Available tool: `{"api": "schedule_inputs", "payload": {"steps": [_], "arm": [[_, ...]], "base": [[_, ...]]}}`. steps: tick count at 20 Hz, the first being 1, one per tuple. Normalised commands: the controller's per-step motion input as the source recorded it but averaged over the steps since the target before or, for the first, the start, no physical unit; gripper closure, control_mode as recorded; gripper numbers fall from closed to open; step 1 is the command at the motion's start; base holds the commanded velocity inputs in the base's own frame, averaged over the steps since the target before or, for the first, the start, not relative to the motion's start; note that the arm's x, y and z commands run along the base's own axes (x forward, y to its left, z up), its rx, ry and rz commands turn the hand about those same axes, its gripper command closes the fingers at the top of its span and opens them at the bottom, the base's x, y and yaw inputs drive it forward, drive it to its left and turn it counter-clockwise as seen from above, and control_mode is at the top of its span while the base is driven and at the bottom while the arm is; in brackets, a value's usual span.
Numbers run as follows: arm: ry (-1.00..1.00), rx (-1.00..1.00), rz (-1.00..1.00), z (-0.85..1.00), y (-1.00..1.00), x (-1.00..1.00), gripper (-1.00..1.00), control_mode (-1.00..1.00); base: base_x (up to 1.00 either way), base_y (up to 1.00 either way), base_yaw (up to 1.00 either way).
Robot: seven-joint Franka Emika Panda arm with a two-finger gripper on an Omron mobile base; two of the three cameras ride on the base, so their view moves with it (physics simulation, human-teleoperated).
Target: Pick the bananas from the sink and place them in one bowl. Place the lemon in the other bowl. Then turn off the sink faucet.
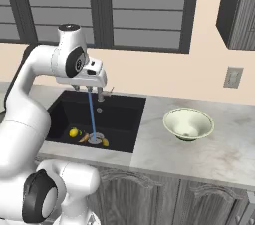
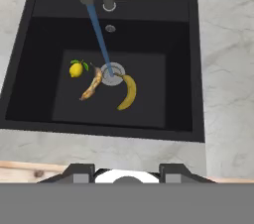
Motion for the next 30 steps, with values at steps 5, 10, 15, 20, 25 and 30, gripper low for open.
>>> {"api": "schedule_inputs", "payload": {"steps": [5, 10, 15, 20, 25, 30], "arm": [[0.01, 0.00, 0.00, -0.14, 0.05, -0.09, -1.00, -1.00], [0.06, 0.00, 0.00, -0.34, 0.14, -0.01, -1.00, -1.00], [0.03, 0.00, 0.00, -0.31, 0.05, 0.00, -1.00, -1.00], [0.00, 0.00, 0.00, -0.30, 0.04, 0.00, -1.00, -1.00], [0.00, 0.00, 0.00, -0.35, 0.00, 0.00, -1.00, -1.00], [0.00, 0.00, 0.00, -0.35, 0.00, 0.00, -1.00, -1.00]], "base": [[0.00, 0.00, 0.00], [0.00, 0.00, 0.00], [0.00, 0.00, 0.00], [0.00, 0.00, 0.00], [0.00, 0.00, 0.00], [0.00, 0.00, 0.00]]}}
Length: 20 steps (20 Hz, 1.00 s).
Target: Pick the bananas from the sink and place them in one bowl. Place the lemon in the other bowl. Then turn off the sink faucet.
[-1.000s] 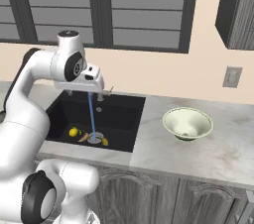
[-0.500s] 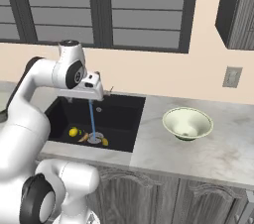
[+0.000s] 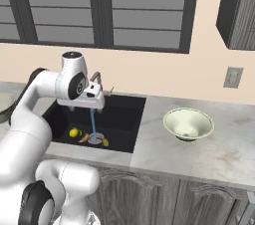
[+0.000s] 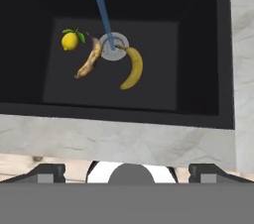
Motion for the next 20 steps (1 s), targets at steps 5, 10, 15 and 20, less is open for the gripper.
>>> {"api": "schedule_inputs", "payload": {"steps": [5, 10, 15, 20], "arm": [[0.00, 0.00, 0.00, -0.35, 0.00, 0.00, -1.00, -1.00], [0.00, 0.00, 0.00, -0.33, 0.00, 0.00, -1.00, -1.00], [0.00, 0.00, 0.00, -0.27, 0.00, 0.01, -1.00, -1.00], [0.00, 0.00, 0.00, -0.24, 0.00, 0.16, -1.00, -1.00]], "base": [[0.00, 0.00, 0.00], [0.00, 0.00, 0.00], [0.00, 0.00, 0.00], [0.00, 0.00, 0.00]]}}
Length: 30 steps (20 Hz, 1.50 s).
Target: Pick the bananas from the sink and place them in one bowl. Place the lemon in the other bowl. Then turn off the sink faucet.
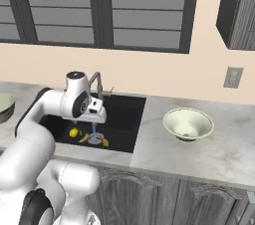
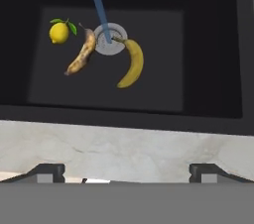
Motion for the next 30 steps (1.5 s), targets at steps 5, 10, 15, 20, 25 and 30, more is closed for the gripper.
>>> {"api": "schedule_inputs", "payload": {"steps": [5, 10, 15, 20, 25, 30], "arm": [[0.00, 0.00, 0.00, -0.23, 0.00, 0.20, -1.00, -1.00], [0.00, 0.00, 0.00, -0.21, 0.00, 0.29, -1.00, -1.00], [0.00, 0.00, 0.00, -0.23, 0.00, 0.25, -1.00, -1.00], [-0.03, 0.00, 0.00, -0.18, 0.00, 0.18, -1.00, -1.00], [-0.02, 0.00, 0.00, -0.18, 0.00, 0.18, -1.00, -1.00], [0.00, 0.00, 0.00, -0.43, 0.00, 0.29, -1.00, -1.00]], "base": [[0.00, 0.00, 0.00], [0.00, 0.00, 0.00], [0.00, 0.00, 0.00], [0.00, 0.00, 0.00], [0.00, 0.00, 0.00], [0.00, 0.00, 0.00]]}}
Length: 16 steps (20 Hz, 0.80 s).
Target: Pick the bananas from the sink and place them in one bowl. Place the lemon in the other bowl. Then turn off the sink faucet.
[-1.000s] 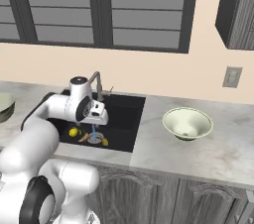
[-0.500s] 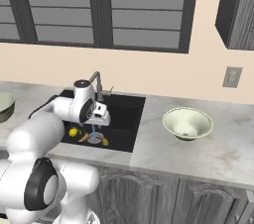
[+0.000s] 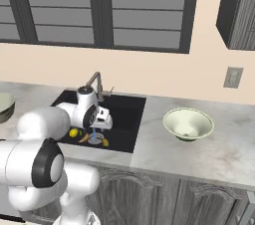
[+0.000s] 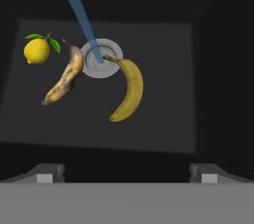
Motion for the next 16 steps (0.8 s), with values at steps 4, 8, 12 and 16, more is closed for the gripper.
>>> {"api": "schedule_inputs", "payload": {"steps": [4, 8, 12, 16], "arm": [[0.00, 0.00, 0.00, -0.36, 0.07, 0.26, -1.00, -1.00], [0.00, 0.00, 0.00, -0.30, 0.06, 0.23, -1.00, -1.00], [0.00, 0.00, 0.00, -0.28, 0.04, 0.19, -1.00, -1.00], [0.00, 0.00, 0.00, -0.29, 0.00, 0.16, -1.00, -1.00]], "base": [[0.00, 0.00, 0.00], [0.00, 0.00, 0.00], [0.00, 0.00, 0.00], [0.00, 0.00, 0.00]]}}
